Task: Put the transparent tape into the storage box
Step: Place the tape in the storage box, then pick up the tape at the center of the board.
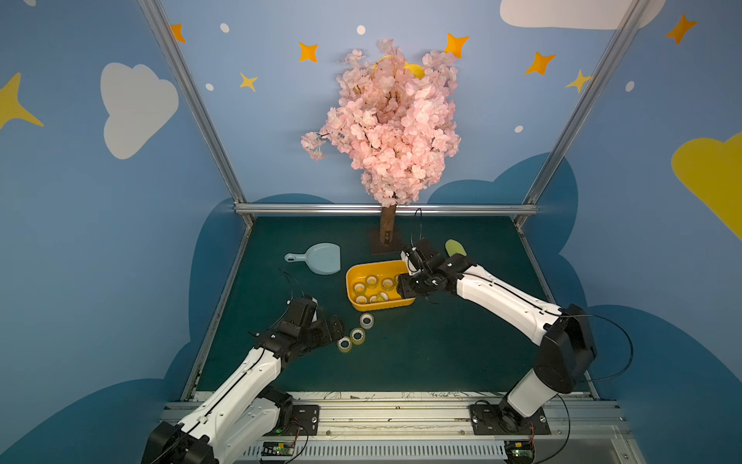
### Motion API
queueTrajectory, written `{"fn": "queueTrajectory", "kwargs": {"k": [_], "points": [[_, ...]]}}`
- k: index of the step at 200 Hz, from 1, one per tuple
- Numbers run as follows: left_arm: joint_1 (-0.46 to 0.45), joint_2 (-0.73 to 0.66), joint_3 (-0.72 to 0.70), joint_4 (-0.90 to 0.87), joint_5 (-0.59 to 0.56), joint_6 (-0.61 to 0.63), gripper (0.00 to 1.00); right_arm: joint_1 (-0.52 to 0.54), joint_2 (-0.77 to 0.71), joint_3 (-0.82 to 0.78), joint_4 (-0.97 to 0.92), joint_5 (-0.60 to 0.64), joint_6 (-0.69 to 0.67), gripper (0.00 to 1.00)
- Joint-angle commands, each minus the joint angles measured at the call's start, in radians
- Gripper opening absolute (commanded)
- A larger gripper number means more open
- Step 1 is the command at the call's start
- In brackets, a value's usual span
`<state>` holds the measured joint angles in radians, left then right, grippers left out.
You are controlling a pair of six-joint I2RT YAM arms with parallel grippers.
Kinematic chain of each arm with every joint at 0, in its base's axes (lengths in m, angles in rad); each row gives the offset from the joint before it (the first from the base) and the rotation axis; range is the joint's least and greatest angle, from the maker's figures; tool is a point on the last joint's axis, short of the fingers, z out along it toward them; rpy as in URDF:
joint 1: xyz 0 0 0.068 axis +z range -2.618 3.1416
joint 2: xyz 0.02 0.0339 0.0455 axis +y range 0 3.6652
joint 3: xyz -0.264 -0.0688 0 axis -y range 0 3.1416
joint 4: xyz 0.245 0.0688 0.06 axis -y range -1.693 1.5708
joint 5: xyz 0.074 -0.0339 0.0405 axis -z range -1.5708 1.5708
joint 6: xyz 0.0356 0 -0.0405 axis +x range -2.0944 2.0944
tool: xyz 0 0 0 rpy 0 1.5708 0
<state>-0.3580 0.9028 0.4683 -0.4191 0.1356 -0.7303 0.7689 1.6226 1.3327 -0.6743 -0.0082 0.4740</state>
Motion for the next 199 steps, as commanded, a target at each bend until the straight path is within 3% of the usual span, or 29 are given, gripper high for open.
{"fn": "queueTrajectory", "kwargs": {"k": [1, 44, 77, 134, 199], "points": [[0.001, -0.020, -0.004, -0.026, 0.016, -0.010, 1.00, 0.016, -0.074, -0.123, 0.119, -0.041, 0.043, 0.47], [0.001, -0.044, -0.023, -0.038, 0.020, -0.027, 1.00, 0.079, -0.143, -0.317, 0.237, -0.043, 0.132, 0.46], [0.002, -0.063, -0.024, -0.041, 0.021, -0.041, 1.00, 0.130, -0.094, -0.362, 0.286, -0.055, 0.186, 0.46], [0.001, -0.029, -0.031, -0.019, 0.028, -0.066, 1.00, 0.218, 0.110, -0.232, 0.251, -0.049, 0.213, 0.43], [0.019, 0.000, -0.023, -0.027, -0.087, -0.052, 1.00, 0.267, 0.294, -0.027, 0.125, -0.022, 0.215, 0.42]]}}
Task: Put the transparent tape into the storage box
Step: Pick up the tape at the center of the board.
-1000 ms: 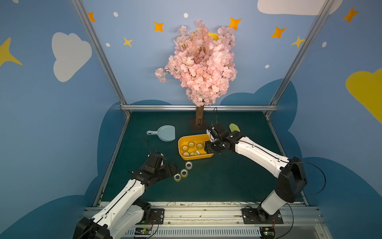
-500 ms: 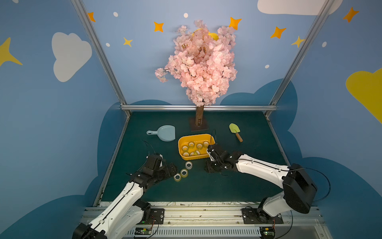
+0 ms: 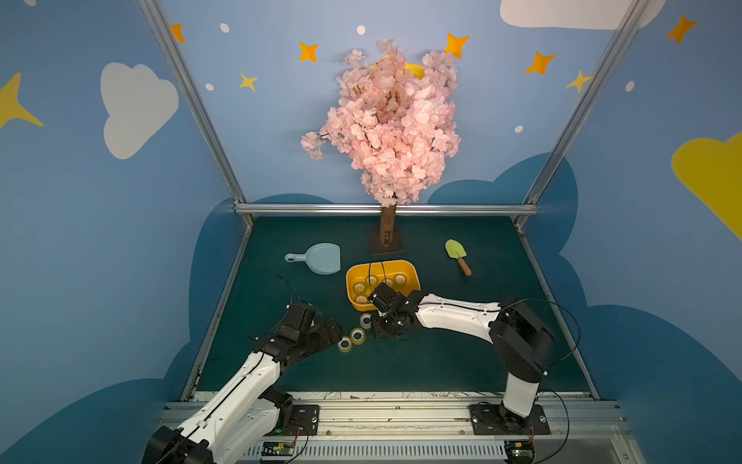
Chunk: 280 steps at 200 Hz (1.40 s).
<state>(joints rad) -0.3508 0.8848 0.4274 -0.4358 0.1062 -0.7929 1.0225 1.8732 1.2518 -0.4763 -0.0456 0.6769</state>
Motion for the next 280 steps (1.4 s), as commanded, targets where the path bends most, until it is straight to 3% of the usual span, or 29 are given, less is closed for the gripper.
{"fn": "queueTrajectory", "kwargs": {"k": [1, 46, 115, 154, 233, 280], "points": [[0.013, 0.019, 0.019, -0.012, -0.061, 0.011, 1.00, 0.014, 0.046, 0.057, -0.073, 0.014, 0.013, 0.42], [0.057, 0.049, 0.042, -0.007, -0.093, 0.031, 1.00, 0.040, 0.090, 0.129, -0.103, 0.027, 0.014, 0.43], [0.084, 0.053, 0.000, 0.078, -0.028, 0.025, 1.00, 0.048, 0.186, 0.218, -0.103, -0.003, 0.047, 0.43], [0.084, 0.049, 0.000, 0.085, -0.007, 0.030, 1.00, 0.066, 0.226, 0.251, -0.208, 0.071, 0.048, 0.43], [0.083, 0.123, 0.038, 0.151, 0.038, 0.030, 1.00, 0.072, 0.031, -0.011, -0.278, 0.211, 0.141, 0.42], [0.081, 0.127, 0.012, 0.214, 0.014, -0.010, 1.00, 0.064, -0.077, -0.158, -0.254, 0.217, 0.201, 0.41]]}}
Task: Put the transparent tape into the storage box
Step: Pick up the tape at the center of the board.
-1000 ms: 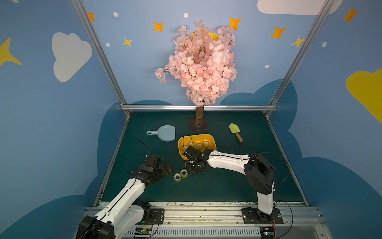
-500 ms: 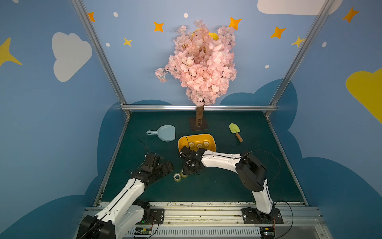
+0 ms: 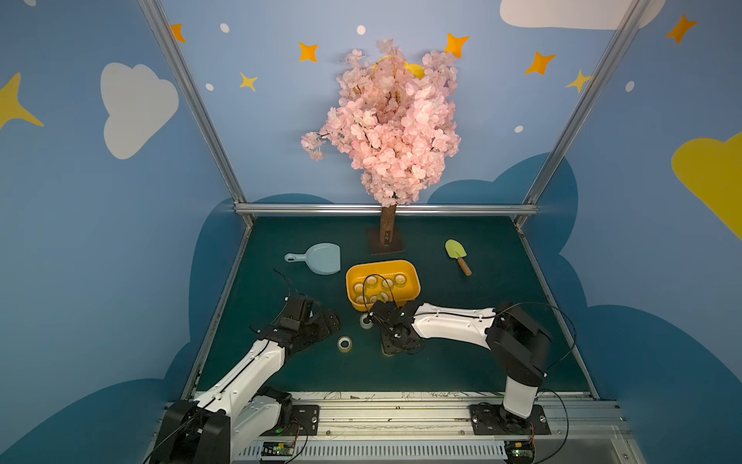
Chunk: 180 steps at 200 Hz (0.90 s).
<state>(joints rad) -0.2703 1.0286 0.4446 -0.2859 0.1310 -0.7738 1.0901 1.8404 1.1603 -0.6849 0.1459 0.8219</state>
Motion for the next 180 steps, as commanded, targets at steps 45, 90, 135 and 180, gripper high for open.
{"fn": "queueTrajectory", "kwargs": {"k": [45, 90, 135, 180], "points": [[-0.007, -0.135, -0.055, 0.070, -0.114, -0.058, 1.00, -0.010, -0.088, -0.161, 0.016, 0.010, 0.098, 0.35], [-0.007, -0.185, -0.068, 0.026, -0.159, -0.058, 1.00, -0.020, -0.125, -0.205, 0.037, 0.013, 0.087, 0.15], [-0.008, -0.187, -0.047, 0.014, -0.157, -0.062, 1.00, -0.053, -0.286, -0.210, -0.016, 0.032, 0.026, 0.04], [-0.011, -0.179, 0.017, -0.018, -0.185, -0.014, 1.00, -0.151, -0.456, -0.106, -0.126, 0.045, -0.130, 0.04]]}}
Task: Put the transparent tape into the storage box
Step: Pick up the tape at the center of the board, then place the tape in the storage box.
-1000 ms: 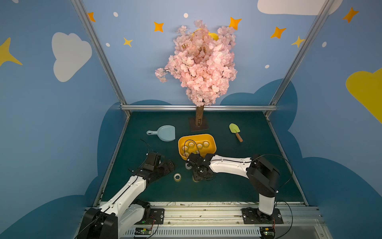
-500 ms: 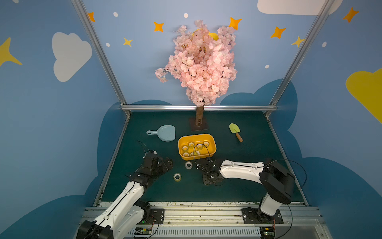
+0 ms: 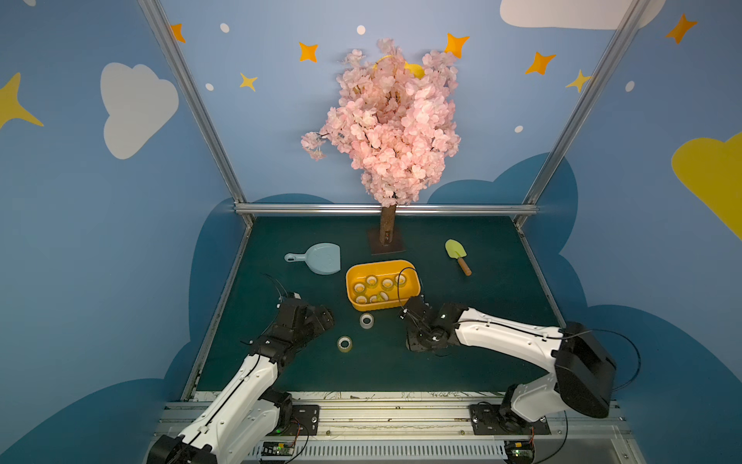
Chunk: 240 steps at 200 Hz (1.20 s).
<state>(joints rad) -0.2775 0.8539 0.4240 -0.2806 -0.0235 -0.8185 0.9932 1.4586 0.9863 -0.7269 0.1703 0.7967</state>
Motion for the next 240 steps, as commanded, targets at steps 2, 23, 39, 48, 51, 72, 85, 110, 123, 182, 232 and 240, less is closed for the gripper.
{"fn": "queueTrajectory", "kwargs": {"k": [2, 23, 39, 48, 51, 72, 85, 110, 123, 182, 232, 240], "points": [[-0.004, -0.006, 0.038, -0.022, -0.031, 0.031, 1.00, -0.062, -0.081, 0.072, -0.085, 0.022, -0.110, 0.04], [-0.007, -0.012, 0.029, 0.001, -0.031, 0.032, 1.00, -0.115, -0.114, 0.090, -0.048, 0.095, -0.141, 0.05], [-0.016, 0.008, 0.029, 0.019, -0.024, 0.048, 1.00, -0.165, -0.104, 0.104, 0.018, 0.091, -0.193, 0.07], [-0.026, 0.026, 0.036, 0.020, -0.030, 0.064, 1.00, -0.201, -0.079, 0.125, 0.043, 0.051, -0.212, 0.07], [-0.030, 0.034, 0.041, 0.019, -0.032, 0.067, 1.00, -0.212, -0.067, 0.132, 0.050, 0.036, -0.218, 0.07], [-0.049, 0.096, 0.084, -0.005, -0.044, 0.114, 1.00, -0.263, 0.035, 0.212, 0.063, -0.016, -0.234, 0.04], [-0.054, 0.123, 0.108, -0.018, -0.049, 0.139, 1.00, -0.279, 0.112, 0.282, 0.063, -0.046, -0.254, 0.04], [-0.055, 0.152, 0.114, 0.005, -0.061, 0.152, 1.00, -0.307, 0.280, 0.449, 0.014, -0.122, -0.282, 0.04], [-0.057, 0.165, 0.103, 0.039, -0.058, 0.152, 1.00, -0.322, 0.388, 0.552, -0.040, -0.169, -0.326, 0.02], [-0.061, 0.238, 0.083, 0.138, -0.010, 0.128, 1.00, -0.326, 0.622, 0.721, -0.144, -0.218, -0.332, 0.05], [-0.061, 0.261, 0.102, 0.129, -0.056, 0.112, 1.00, -0.308, 0.585, 0.742, -0.150, -0.231, -0.346, 0.47], [-0.061, 0.257, 0.105, 0.124, -0.059, 0.107, 1.00, -0.308, 0.563, 0.743, -0.151, -0.228, -0.351, 0.50]]}}
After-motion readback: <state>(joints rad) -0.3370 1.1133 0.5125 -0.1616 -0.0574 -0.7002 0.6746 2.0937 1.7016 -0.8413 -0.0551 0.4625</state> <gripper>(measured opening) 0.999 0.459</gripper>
